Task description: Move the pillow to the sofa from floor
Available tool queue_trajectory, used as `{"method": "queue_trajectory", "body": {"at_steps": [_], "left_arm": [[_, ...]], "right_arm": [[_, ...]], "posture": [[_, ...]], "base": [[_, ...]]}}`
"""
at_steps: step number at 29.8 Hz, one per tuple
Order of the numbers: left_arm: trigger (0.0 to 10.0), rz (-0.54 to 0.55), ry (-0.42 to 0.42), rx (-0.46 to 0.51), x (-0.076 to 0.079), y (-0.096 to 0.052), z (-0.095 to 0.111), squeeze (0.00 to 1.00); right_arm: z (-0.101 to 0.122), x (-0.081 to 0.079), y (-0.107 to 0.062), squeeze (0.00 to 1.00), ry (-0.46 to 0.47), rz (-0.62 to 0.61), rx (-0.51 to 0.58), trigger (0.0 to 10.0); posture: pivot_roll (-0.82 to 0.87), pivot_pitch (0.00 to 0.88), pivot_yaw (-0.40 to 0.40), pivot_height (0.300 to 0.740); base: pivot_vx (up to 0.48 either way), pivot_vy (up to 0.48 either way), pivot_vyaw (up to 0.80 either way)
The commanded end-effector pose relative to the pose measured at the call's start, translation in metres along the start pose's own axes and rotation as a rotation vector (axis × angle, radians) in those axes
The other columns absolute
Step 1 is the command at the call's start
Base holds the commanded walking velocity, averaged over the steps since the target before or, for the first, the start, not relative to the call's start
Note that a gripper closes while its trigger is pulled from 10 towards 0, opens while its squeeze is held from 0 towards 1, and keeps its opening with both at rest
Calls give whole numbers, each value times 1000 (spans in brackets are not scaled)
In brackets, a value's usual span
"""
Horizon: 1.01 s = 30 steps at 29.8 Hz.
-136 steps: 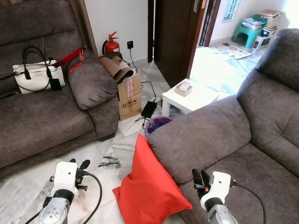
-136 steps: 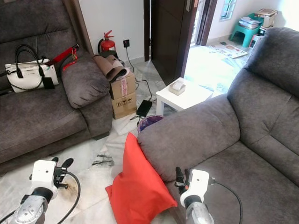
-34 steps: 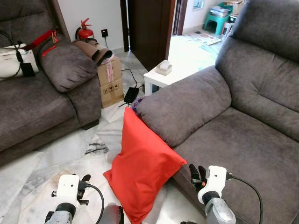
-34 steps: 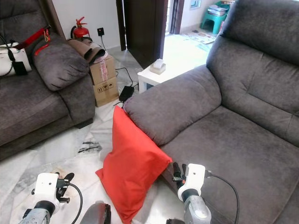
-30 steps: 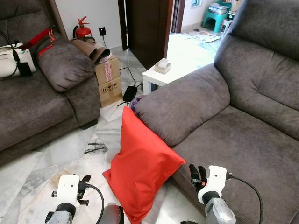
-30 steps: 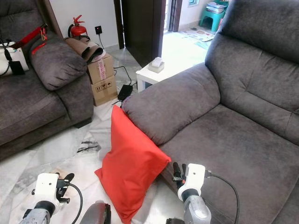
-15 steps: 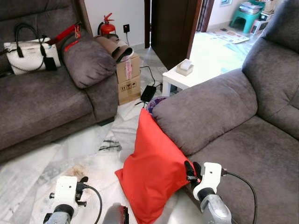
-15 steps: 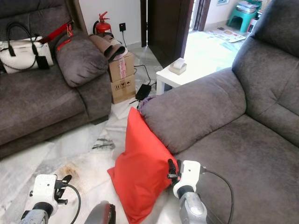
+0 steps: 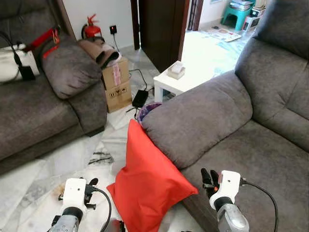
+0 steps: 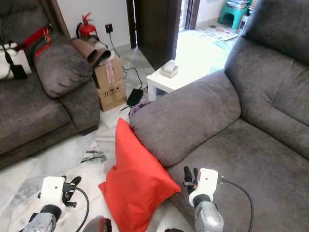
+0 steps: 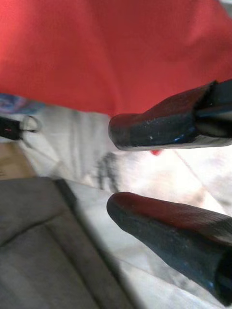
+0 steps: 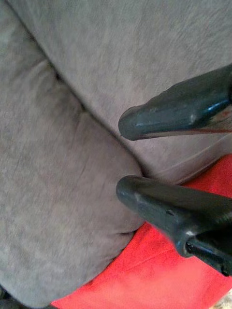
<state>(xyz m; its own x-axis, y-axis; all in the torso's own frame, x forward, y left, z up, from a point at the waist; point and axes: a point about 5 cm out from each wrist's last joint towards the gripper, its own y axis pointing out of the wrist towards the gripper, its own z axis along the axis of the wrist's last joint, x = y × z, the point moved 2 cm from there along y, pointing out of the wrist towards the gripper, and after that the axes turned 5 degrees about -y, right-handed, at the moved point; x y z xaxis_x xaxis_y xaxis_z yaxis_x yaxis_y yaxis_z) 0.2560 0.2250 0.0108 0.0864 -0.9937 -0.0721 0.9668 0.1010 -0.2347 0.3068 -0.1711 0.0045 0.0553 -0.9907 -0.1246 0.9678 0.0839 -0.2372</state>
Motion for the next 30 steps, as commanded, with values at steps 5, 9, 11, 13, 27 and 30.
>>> {"method": "queue_trajectory", "body": {"at_steps": [5, 9, 11, 13, 27, 30], "left_arm": [[10000, 70, 74, -280, -23, -13, -55, 0], [10000, 83, 78, -327, -28, -12, -62, 0], [10000, 87, 78, -335, -29, -12, -63, 0], [10000, 88, 80, -339, -29, -12, -64, 0], [10000, 89, 74, -322, -27, -10, -65, 0], [10000, 85, 73, -306, -25, -8, -62, 0]], "right_arm": [[3, 20, -4, 1000, -67, 4, -9, 10000], [14, 32, -3, 1000, -97, 25, 15, 10000], [15, 31, -3, 1000, -127, 71, 12, 10000], [15, 29, -4, 1000, -148, 125, 4, 10000], [3, 13, -8, 1000, -358, 357, -94, 10000], [7, 13, -4, 1000, -374, 318, -76, 10000]], "posture": [[52, 139, 20, 622], [44, 138, 21, 622], [44, 138, 21, 622], [43, 139, 21, 622], [53, 142, 18, 622], [55, 145, 22, 622]], "base": [[0, 0, 0], [0, 0, 0], [0, 0, 0], [0, 0, 0], [0, 0, 0], [0, 0, 0]]}}
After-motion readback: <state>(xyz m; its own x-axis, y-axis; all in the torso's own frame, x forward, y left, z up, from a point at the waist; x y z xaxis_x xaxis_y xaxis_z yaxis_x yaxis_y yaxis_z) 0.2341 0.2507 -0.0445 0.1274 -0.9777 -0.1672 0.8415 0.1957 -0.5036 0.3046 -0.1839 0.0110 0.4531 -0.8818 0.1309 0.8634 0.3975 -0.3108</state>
